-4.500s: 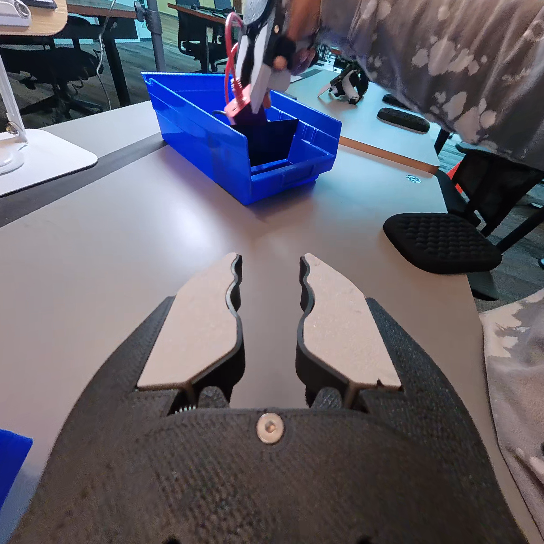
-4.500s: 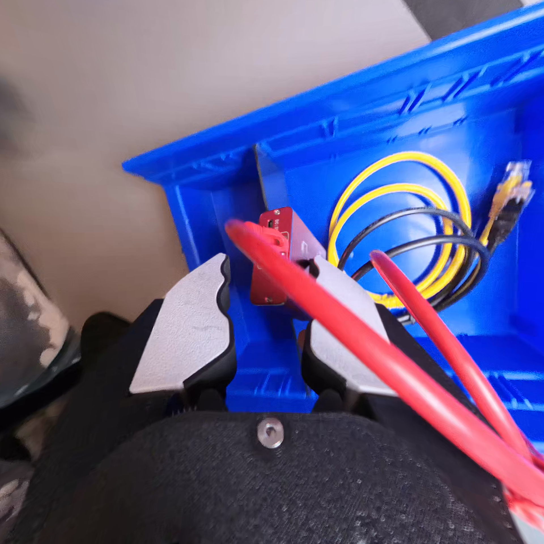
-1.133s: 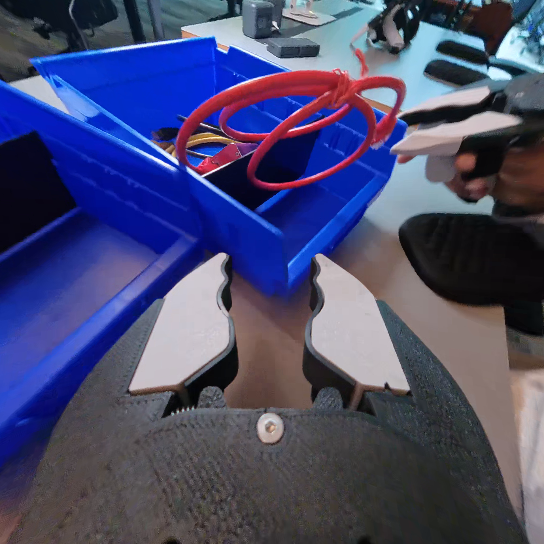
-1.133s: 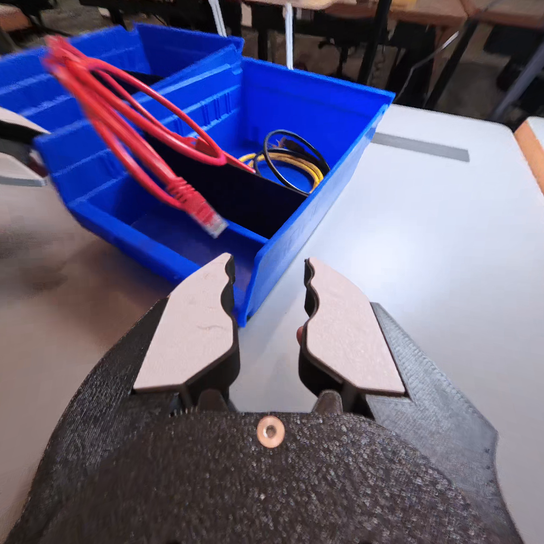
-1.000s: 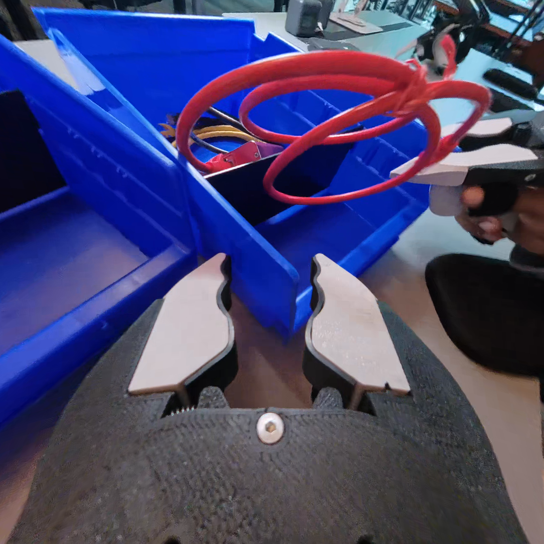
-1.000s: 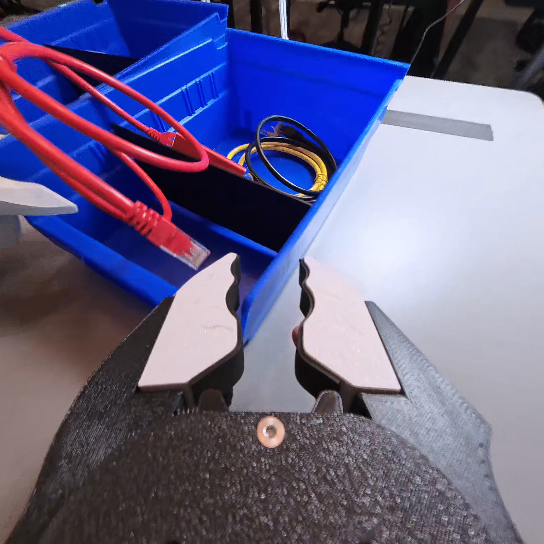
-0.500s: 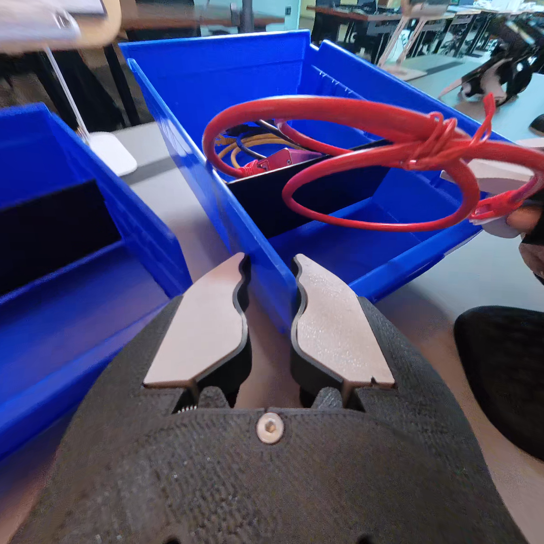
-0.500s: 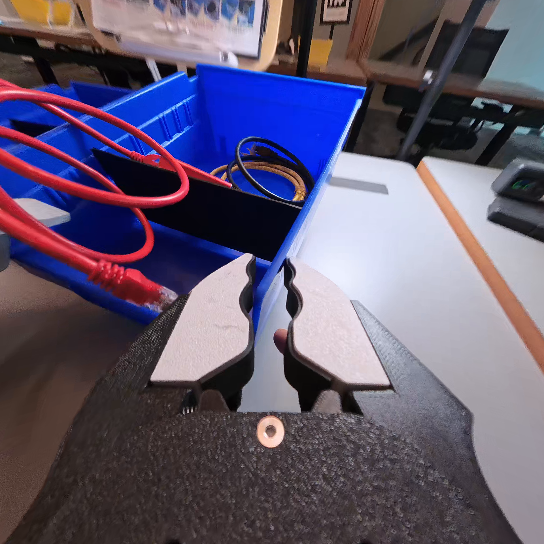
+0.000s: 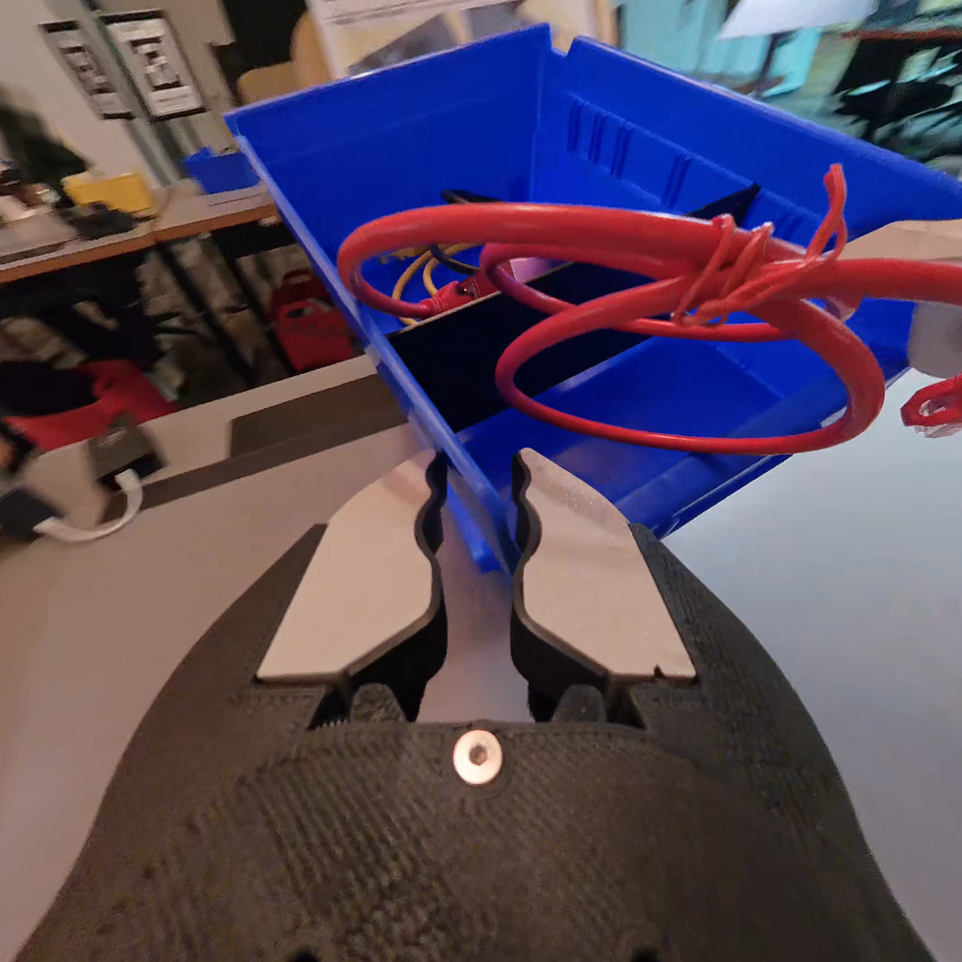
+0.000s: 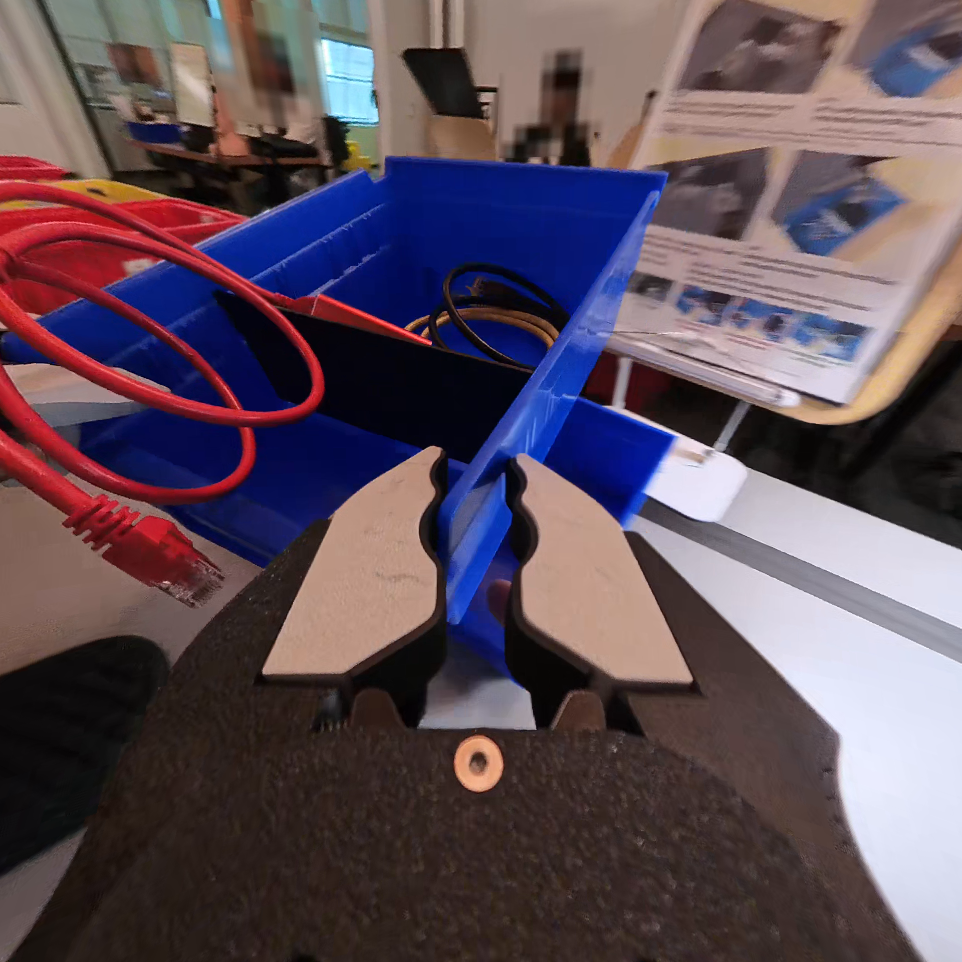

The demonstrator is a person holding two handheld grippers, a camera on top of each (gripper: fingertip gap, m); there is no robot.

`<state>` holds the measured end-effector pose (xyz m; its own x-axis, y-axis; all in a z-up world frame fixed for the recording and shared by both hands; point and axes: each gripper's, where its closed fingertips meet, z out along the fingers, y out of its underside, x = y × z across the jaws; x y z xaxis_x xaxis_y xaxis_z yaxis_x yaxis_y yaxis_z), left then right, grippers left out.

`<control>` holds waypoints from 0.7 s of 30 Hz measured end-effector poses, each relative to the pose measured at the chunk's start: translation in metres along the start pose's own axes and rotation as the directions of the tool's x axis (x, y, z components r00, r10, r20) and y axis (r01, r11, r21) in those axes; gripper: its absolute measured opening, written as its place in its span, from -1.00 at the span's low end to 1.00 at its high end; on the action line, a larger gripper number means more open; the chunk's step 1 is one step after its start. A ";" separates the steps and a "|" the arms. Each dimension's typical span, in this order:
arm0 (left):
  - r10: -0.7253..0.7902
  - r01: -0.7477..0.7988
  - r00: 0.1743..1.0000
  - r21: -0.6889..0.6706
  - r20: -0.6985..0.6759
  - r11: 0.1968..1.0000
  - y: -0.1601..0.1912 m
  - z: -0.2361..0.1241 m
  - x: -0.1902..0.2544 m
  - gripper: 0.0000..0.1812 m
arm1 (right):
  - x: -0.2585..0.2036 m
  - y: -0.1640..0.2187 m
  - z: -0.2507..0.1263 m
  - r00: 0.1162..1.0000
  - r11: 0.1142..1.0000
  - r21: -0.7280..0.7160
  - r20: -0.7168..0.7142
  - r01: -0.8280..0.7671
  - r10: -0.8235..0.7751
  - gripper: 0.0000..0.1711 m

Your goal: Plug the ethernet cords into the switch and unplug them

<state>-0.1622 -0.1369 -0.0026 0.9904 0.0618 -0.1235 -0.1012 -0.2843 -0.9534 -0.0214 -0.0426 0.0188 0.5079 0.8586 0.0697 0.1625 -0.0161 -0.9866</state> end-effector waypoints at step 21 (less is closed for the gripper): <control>-0.215 0.226 0.974 -0.196 0.075 0.954 0.185 0.004 -0.156 -0.70 | -0.144 0.141 0.160 0.934 0.918 -0.365 0.357 0.158 -0.019 -0.58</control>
<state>-0.3361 -0.1949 -0.1609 0.9791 0.1931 0.0638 0.1453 -0.4448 -0.8838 -0.2069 -0.0868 -0.1540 0.1694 0.9851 0.0307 0.5376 -0.0663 -0.8406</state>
